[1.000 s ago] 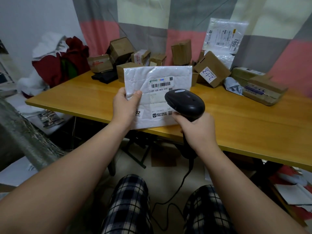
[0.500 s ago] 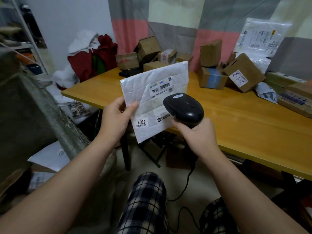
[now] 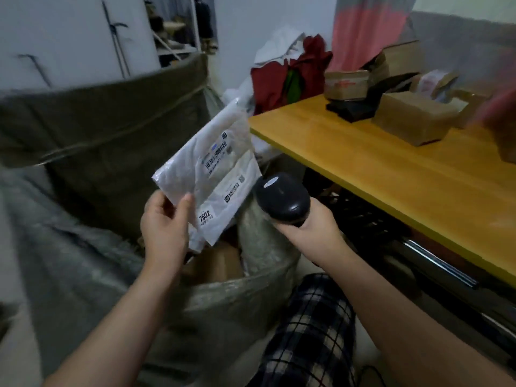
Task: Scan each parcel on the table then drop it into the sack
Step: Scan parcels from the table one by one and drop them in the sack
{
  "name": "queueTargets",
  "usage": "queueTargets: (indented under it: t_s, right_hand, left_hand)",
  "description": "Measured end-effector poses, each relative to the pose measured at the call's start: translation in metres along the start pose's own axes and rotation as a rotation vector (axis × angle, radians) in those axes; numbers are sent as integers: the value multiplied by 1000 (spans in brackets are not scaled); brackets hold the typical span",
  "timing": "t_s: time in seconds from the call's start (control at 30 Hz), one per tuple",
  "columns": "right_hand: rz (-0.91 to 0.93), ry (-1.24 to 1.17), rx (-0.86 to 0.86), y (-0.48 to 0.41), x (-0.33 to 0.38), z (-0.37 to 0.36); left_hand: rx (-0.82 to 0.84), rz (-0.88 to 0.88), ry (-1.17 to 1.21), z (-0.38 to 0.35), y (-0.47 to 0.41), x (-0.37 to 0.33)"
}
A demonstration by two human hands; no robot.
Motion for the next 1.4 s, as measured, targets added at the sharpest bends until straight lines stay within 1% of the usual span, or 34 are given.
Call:
queueTargets:
  t_s: [0.1,0.17,0.27,0.33,0.4,0.47,0.53,0.6,0.67,0.7,0.77,0.8,0.87,0.9,0.97,1.03,1.07,1.13,1.2,1.27,1.3,1.33,1.4]
  right_hand:
    - [71,132,167,0,5,-39]
    - [97,185,282,2,2,-58]
    - [109,286,394,4,-4,-78]
    - [114,302,405,3,-5,-88]
    - [107,316,383,0,-4,-94]
    - [126,368,320,-5,-6,-98]
    - [130,527,236,-13,-14,-98]
    - [36,686,219,-21,-25,-93]
    - [-126,722,273,-29,-44,-83]
    - [-207,643,302,-33,-55,-77]
    - [-354,375,316,-33,-70,-65]
    - [-391,288,318,-29,-71,-60]
    - [-417,212,275,-27,-71,-54]
    - [-406,176,209,-29,-69,-53]
    - [-359,84,61,-33,-55,-48]
    - [-290,-25,2,-31,-40,-44]
    - [-250,-83,-15,-27,-34,-41]
    - [-198,-214,-89,-18,-23,-29]
    - [-198,-373,-179,-20,-6,-14]
    - [-162,-456,-216,-30,19,-3]
    - [-119,-461,-203,-35,33,0]
    - [-87,-437,-172,-38,45,2]
    - [-109,-333,-77,-35,55,3]
  left_hand:
    - [-72,-127,-294,42,-19,17]
    - [-48,-225,-482,66,-27,20]
    - [41,-327,-671,93,-31,24]
    - [131,-395,-776,95,-32,31]
    - [243,-455,-852,83,-36,42]
    - [327,-435,-967,64,-45,56]
    - [437,-302,-1140,47,-56,71]
    - [530,-165,-1288,34,-66,81]
    - [565,-95,-1314,22,-71,84]
    - [577,-102,-1283,14,-71,81]
    - [623,-220,-1165,-6,-57,65]
    - [675,-289,-1076,-16,-44,54]
    - [842,-386,-906,-33,-10,35]
    - [936,-399,-869,-40,10,28]
    - [1090,-334,-895,-52,46,16]
    - [1159,-243,-921,-62,70,8]
    - [1147,-231,-917,-67,73,2]
    - [1023,-247,-833,-68,57,-16]
    - [771,-276,-691,-60,24,-44]
    - [520,-361,-520,-50,-1,-78]
    - [455,-411,-470,-48,-7,-95]
    - [453,-444,-475,-49,-12,-106]
    - [575,-455,-615,-53,-19,-113]
Point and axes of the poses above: each hand's wrist, its own y-axis away from the middle knuckle, its own z-axis out of the back of the hand, x = y × z, the point moved 1 cm from there along -y, towards the middle knuckle, and after that the axes turned 5 degrees about -x, right-handed, at the moved point
